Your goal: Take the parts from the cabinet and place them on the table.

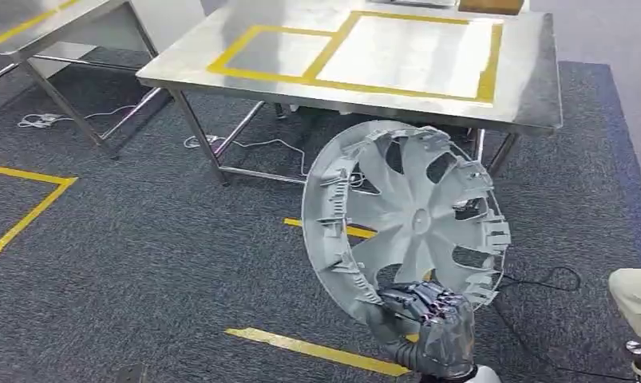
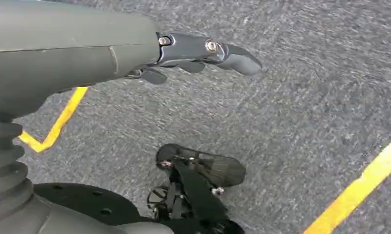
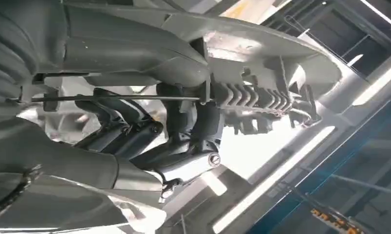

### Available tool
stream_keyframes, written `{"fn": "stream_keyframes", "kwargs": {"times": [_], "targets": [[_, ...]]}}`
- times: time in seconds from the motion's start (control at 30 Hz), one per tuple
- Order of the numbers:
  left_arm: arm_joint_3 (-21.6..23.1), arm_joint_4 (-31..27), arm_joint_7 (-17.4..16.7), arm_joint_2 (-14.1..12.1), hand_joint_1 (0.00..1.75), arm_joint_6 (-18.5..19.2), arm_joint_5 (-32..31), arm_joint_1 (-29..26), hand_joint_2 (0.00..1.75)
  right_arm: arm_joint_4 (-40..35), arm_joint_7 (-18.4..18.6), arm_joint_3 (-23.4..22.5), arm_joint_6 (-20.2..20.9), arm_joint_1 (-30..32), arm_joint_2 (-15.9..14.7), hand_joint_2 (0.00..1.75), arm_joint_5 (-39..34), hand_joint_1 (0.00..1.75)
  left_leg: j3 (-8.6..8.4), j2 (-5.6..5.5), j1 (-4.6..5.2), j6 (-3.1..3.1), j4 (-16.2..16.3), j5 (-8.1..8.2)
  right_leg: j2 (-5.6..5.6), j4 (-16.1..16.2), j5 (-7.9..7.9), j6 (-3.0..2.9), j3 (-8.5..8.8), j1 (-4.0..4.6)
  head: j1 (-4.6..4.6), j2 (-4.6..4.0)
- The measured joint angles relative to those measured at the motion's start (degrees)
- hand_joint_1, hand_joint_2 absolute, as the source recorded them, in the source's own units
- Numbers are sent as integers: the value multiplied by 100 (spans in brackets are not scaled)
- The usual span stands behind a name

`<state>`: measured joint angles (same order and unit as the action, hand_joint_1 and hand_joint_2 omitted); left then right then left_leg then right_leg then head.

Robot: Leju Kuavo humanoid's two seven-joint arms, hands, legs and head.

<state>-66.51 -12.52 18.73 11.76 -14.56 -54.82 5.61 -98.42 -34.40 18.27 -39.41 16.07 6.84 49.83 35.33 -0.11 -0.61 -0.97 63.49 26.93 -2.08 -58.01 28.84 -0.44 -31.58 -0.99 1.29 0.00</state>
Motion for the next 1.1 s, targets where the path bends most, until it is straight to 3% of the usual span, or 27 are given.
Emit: {"fn": "stream_keyframes", "kwargs": {"times": [0.03,0.07,0.17,0.2,0.23,0.27,0.33,0.37,0.4,0.43,0.5,0.53,0.57,0.6,0.67,0.73,0.77,0.83,0.87,0.9,0.93,1.03,1.1], "targets": [[4,0,4,-2,0,0,-20,5,175,-9,0,-2,0,2,-4,175,-15,175,-193,56,22,55,-386,-54,-1,1,7,15,5,0,0,0],[9,0,11,0,0,-2,-30,21,175,-15,0,-11,0,9,-7,175,-28,175,-252,84,54,88,-525,17,-3,-31,25,61,-20,50,-6,0],[44,0,44,24,0,-13,-57,21,175,-31,-2,-26,-2,13,-13,175,-28,175,-216,48,77,154,-512,19,-34,32,-6,172,-7,22,-7,0],[52,0,63,44,0,-26,-61,20,175,-53,-2,-33,0,15,-13,175,-28,175,-269,30,19,206,-600,-26,-33,27,25,213,-10,27,-4,0],[70,0,81,68,0,-37,-81,27,175,-66,-2,-42,0,15,-13,175,-28,175,-292,26,15,231,-625,-33,59,-79,109,236,-65,16,-24,0],[87,0,89,96,0,-44,-94,46,175,-76,-2,-44,0,11,-13,175,-26,175,-291,21,12,264,-624,-34,123,-382,292,241,-208,9,-48,0],[116,0,90,159,0,-44,-118,59,175,-76,-7,-46,-2,32,-20,175,-22,175,-292,-4,18,289,-623,-18,179,-1285,666,269,-675,7,-57,0],[135,0,90,181,0,-46,-122,59,175,-76,-7,-46,0,34,-24,175,-20,175,-292,-13,20,295,-618,-13,189,-1627,758,284,-878,11,-68,0],[142,0,90,206,0,-46,-133,58,175,-76,-7,-48,0,38,-31,175,-20,175,-303,-26,20,292,-616,-4,188,-1702,691,290,-953,9,-59,0],[144,0,90,216,0,-46,-146,58,175,-76,-4,-50,0,38,-31,175,-20,175,-321,-40,19,287,-616,11,188,-1518,498,292,-897,6,-63,0],[155,0,90,240,0,-46,-153,61,175,-76,-4,-57,-2,41,-35,175,-18,175,-382,-79,8,244,-599,60,188,-507,-108,277,-436,-11,-63,0],[164,0,90,245,0,-46,-153,60,175,-74,-4,-59,0,37,-35,175,-20,175,-391,-84,11,209,-586,92,208,-113,-187,275,-259,-18,-66,0],[166,0,90,245,0,-44,-155,71,175,-74,-2,-61,0,34,-35,175,-15,175,-363,-101,50,182,-555,108,239,-36,-105,273,-163,4,-68,0],[170,0,90,247,0,-46,-153,73,175,-79,-4,-68,0,38,-35,175,-15,175,-336,-107,55,156,-531,105,244,-30,-105,216,-172,-6,-48,0],[173,0,90,256,0,-46,-155,64,175,-79,-7,-92,0,53,-37,175,-11,175,-350,-105,36,130,-545,104,247,-41,-85,165,-177,26,-55,0],[177,0,90,258,0,-44,-155,72,175,-81,-6,-103,-2,49,-37,175,-11,175,-345,-74,21,60,-447,209,223,-9,-86,84,-126,-16,-57,0],[177,0,90,258,0,-46,-155,77,175,-81,-2,-111,0,52,-37,175,-11,175,-228,-45,22,33,-190,354,206,-9,-62,43,-104,-16,-19,0],[177,0,87,256,0,-44,-155,70,175,-79,-4,-129,0,58,-37,175,-2,175,240,-39,8,0,766,764,182,-9,-30,-2,-75,-9,-20,0],[177,0,85,256,0,-44,-155,60,175,-79,-4,-136,0,55,-37,175,0,175,458,-39,8,-5,1167,878,181,-10,-18,-13,-63,-6,-20,0],[177,0,74,254,0,-46,-153,55,175,-79,-7,-138,0,56,-37,175,-22,175,558,-39,8,-1,1309,854,182,-10,-4,-10,-42,-5,-17,0],[175,0,72,251,0,-48,-151,51,175,-79,-9,-138,0,56,-37,175,-83,175,529,-39,9,13,1201,691,184,-10,16,-7,-13,-3,-20,0],[175,0,70,247,0,-50,-151,56,175,-79,-46,-138,9,40,-37,175,-289,175,-22,-24,30,131,-140,-145,184,-9,89,36,106,7,-20,0],[175,0,57,245,0,-55,-151,70,175,-81,-92,-138,22,23,-37,175,-396,175,-151,2,74,172,-447,-27,188,-31,128,103,86,39,-22,0]]}}
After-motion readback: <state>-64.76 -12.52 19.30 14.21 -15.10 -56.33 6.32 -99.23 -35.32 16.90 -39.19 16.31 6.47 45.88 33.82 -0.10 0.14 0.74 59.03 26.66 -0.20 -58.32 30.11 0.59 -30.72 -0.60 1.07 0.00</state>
